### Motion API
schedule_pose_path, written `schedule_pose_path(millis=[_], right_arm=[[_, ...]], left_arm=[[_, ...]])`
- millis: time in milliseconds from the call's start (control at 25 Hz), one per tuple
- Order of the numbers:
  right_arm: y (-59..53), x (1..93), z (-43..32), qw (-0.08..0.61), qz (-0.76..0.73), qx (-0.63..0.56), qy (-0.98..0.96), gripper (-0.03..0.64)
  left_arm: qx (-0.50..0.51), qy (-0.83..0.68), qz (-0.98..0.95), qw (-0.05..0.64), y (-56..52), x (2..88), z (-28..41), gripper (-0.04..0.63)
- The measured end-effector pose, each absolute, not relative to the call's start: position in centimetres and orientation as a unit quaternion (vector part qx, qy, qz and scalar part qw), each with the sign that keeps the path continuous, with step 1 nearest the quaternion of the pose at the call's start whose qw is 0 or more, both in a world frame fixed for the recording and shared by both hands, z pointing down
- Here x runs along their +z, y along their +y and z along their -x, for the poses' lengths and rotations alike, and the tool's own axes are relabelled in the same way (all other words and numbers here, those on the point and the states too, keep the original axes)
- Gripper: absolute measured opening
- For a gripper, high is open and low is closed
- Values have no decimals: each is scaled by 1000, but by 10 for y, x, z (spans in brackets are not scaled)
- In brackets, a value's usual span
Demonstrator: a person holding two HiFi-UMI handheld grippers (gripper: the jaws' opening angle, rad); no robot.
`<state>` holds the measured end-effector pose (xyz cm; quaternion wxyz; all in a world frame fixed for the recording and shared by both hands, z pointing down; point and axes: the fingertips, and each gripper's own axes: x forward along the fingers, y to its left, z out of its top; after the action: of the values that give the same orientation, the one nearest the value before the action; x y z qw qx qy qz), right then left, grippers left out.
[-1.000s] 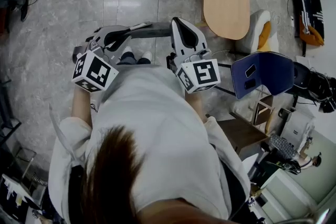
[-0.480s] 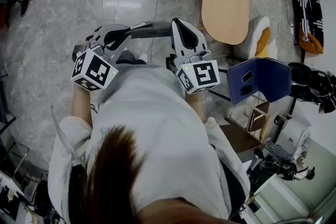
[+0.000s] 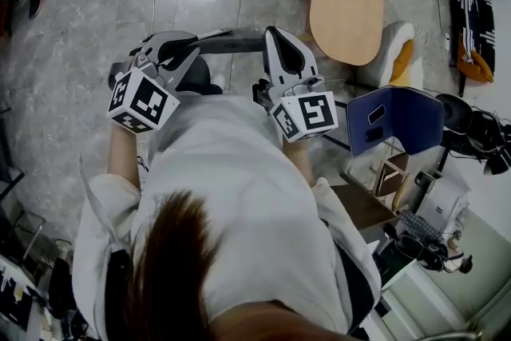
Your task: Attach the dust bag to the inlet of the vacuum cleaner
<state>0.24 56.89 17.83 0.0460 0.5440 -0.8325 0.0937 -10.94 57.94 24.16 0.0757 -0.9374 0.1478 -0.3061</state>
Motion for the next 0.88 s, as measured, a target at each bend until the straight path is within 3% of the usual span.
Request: schedule_pose_path(millis=[880], right_arm=[[384, 169, 36, 8, -585, 134, -800, 2]], left_arm=[[-324, 98, 937, 90, 382, 246, 158, 40]])
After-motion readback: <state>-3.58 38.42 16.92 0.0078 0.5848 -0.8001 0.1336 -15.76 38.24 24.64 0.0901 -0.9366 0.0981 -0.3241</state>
